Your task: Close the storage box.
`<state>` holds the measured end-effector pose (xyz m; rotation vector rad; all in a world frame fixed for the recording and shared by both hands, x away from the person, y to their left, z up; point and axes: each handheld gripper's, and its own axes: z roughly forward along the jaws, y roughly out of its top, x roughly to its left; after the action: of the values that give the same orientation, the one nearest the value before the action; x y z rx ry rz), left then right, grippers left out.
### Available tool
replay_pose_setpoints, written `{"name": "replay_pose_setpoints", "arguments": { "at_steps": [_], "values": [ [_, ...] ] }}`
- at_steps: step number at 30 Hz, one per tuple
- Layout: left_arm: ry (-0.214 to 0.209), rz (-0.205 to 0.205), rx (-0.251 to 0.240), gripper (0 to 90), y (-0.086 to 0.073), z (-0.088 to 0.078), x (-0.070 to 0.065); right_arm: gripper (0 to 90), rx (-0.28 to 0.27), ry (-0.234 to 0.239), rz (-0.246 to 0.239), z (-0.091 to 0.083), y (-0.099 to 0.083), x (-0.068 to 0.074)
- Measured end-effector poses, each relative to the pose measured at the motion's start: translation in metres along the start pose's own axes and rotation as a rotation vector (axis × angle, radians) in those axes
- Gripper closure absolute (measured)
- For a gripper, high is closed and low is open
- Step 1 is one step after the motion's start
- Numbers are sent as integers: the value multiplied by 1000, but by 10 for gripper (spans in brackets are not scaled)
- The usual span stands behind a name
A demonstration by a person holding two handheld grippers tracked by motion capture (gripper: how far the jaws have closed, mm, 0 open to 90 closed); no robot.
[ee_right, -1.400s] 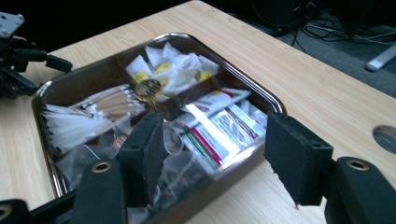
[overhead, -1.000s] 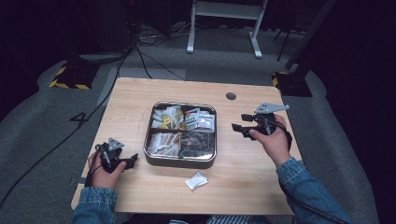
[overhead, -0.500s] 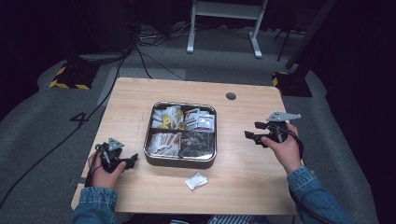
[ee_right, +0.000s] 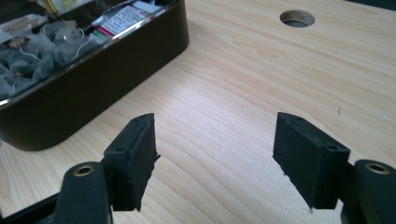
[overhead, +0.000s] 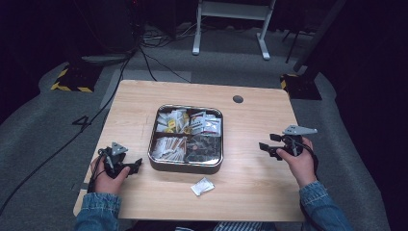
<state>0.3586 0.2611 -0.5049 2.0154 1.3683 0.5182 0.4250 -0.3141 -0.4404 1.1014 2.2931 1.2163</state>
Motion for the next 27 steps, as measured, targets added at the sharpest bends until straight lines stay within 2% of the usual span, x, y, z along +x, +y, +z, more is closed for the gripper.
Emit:
{"name": "replay_pose_setpoints", "arguments": {
  "at_steps": [2, 4, 5, 6, 8, 10, 14, 21, 27],
  "values": [
    [-1, 4, -1, 192, 1, 1, 0, 303, -11, 3, -2, -1, -5, 0],
    [-1, 3, -1, 191, 1, 1, 0, 308, -46, -1, 24, -2, -10, -1],
    [-1, 4, 0, 191, 1, 1, 0, 296, -22, 9, 32, -1, -12, -1],
    [-1, 3, 0, 191, 1, 1, 0, 314, -12, 24, 21, -1, -14, -1],
    [-1, 3, -1, 192, 1, 1, 0, 302, -15, 6, 19, -2, -18, -2],
    [-1, 4, -1, 192, 1, 1, 0, 308, -10, 8, 29, -2, -22, -3],
    [-1, 4, -1, 191, 1, 1, 0, 305, 22, -16, 31, 1, -32, -7],
    [-4, 5, 0, 188, 2, 2, 1, 299, 56, -30, 41, 3, -49, -15],
    [-5, 6, 0, 187, 2, 2, 1, 274, 80, -38, 17, 4, -60, -14]
  ]
}}
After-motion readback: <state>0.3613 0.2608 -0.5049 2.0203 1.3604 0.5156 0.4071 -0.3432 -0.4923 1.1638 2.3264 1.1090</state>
